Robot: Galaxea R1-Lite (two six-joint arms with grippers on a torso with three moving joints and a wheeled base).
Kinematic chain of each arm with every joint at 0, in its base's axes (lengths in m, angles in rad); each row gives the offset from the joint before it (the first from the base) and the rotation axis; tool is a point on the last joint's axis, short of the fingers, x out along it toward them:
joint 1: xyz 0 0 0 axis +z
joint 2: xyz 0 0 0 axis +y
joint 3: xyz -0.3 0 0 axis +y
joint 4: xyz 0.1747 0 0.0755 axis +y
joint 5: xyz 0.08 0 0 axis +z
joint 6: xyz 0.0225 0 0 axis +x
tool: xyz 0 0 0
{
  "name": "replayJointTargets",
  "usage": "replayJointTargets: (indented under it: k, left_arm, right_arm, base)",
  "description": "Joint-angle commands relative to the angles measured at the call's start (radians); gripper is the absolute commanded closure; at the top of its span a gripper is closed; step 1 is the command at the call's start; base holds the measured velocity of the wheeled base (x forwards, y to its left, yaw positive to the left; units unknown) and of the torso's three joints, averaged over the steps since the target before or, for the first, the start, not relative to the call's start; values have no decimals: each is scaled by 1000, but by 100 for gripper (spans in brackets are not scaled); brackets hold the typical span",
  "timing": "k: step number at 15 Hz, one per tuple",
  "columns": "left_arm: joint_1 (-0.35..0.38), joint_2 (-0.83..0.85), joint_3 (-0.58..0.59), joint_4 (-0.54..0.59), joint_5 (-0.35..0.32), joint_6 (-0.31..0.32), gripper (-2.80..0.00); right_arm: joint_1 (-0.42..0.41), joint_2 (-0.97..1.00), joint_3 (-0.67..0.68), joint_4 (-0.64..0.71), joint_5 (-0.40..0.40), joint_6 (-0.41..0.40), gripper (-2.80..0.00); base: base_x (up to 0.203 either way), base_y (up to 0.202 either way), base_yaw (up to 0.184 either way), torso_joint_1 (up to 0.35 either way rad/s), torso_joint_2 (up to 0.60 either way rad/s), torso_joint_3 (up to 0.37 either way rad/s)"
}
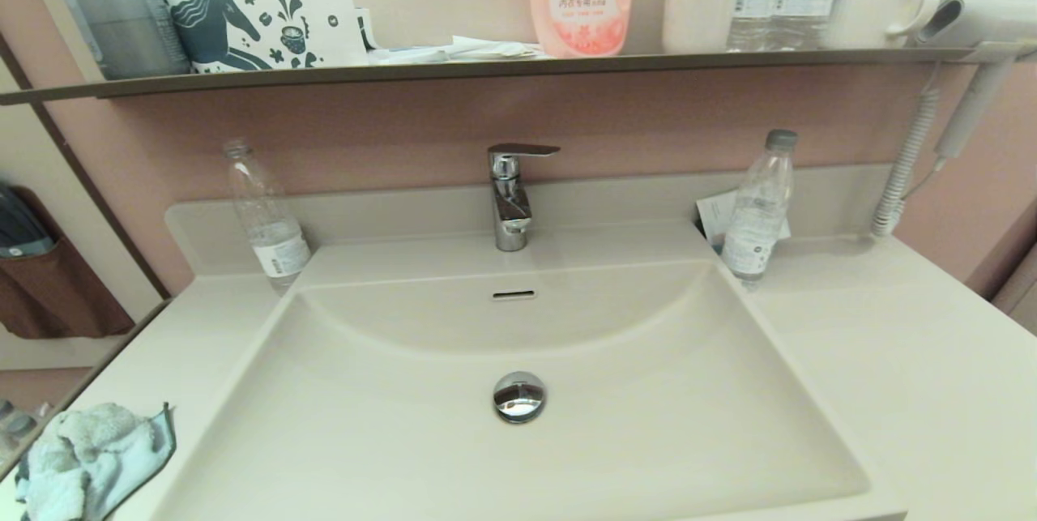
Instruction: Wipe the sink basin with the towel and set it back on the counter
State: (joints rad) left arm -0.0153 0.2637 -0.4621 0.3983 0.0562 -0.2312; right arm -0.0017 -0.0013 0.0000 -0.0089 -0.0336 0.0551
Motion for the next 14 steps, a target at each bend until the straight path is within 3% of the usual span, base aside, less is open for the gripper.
replayJointTargets:
  k: [1,5,9,11,14]
  left_arm:
    - [7,-93,143,-98,-2,53,0]
    - [13,-254,361,-268,-49,160,0]
    - [14,-263,409,-325,-56,188,0]
    - [14,-263,461,-448,-64,223,0]
    - [14,-264,462,-469,-72,234,0]
  right_arm:
    - [0,1,0,0,0,0,0]
    - [0,1,0,0,0,0,0]
    - [0,1,0,0,0,0,0]
    - [0,1,0,0,0,0,0]
    - [0,1,0,0,0,0,0]
  base:
    - [0,0,0,0,0,0]
    - [0,0,0,0,0,0]
    - [0,0,0,0,0,0]
    - [0,0,0,0,0,0]
    - [0,0,0,0,0,0]
